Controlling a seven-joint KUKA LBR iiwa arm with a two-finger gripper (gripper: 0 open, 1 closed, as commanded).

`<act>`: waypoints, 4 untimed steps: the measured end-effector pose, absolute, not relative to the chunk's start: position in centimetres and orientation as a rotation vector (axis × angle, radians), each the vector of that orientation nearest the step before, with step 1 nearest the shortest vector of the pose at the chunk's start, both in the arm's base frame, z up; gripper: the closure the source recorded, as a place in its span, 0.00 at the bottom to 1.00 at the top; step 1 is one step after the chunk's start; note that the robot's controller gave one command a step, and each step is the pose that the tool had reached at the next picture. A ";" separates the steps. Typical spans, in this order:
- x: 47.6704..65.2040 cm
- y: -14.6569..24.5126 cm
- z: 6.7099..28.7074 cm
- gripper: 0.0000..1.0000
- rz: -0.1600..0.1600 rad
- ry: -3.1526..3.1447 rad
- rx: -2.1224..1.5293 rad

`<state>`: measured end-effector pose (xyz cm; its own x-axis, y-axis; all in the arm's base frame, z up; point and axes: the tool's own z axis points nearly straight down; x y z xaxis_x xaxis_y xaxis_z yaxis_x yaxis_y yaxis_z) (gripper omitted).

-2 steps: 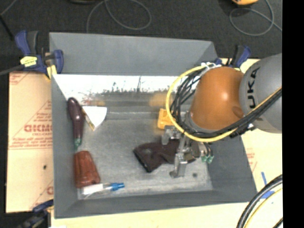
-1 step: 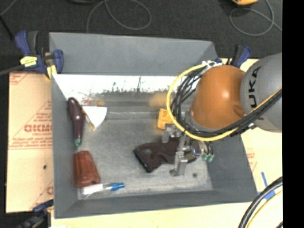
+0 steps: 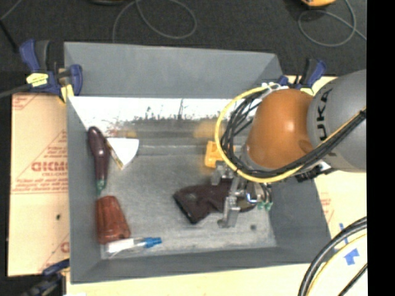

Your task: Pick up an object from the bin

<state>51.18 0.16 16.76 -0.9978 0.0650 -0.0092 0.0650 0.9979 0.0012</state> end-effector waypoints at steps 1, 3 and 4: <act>53.8 0.6 8.5 1.00 -0.001 3.132 -0.201; 53.7 -0.1 19.9 1.00 -0.002 3.128 -0.221; 53.6 -0.1 19.9 1.00 -0.002 3.128 -0.221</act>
Offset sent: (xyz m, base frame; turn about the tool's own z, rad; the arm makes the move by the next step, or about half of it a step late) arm 0.0000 0.0000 0.0000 0.0000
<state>53.65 -0.06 19.87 -0.9901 -0.1404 -0.0055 -0.1404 0.9901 -0.0014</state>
